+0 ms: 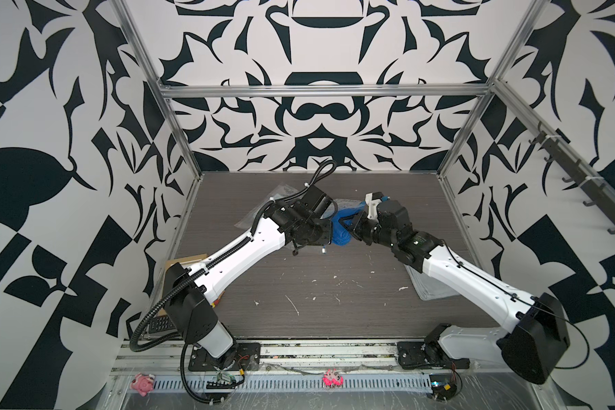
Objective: Place the folded towel into the vacuum bag
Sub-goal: Place the towel in the vacuum bag.
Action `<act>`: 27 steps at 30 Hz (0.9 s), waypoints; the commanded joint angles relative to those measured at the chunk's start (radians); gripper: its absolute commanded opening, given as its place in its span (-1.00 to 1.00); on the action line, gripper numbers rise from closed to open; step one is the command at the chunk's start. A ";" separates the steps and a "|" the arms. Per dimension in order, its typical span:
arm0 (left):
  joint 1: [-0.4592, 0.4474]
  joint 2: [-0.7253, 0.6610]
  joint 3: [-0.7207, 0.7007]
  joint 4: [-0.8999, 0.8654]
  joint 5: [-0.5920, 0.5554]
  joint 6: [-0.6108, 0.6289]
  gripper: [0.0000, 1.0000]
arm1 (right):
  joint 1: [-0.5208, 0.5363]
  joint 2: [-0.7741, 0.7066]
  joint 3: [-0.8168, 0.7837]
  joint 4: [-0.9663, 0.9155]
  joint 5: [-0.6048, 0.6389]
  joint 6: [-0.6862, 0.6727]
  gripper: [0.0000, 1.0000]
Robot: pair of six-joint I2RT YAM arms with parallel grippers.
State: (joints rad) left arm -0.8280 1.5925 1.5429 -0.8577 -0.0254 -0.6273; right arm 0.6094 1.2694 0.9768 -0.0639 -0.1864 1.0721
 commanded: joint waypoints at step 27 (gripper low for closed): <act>-0.006 -0.038 0.025 0.062 0.053 0.031 -1.00 | -0.025 0.029 0.008 0.100 -0.030 -0.209 -0.91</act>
State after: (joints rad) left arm -0.8299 1.5867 1.5429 -0.8196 0.0059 -0.6041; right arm 0.5793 1.3231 0.9668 0.1192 -0.2962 0.9058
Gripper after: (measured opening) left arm 0.048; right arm 0.135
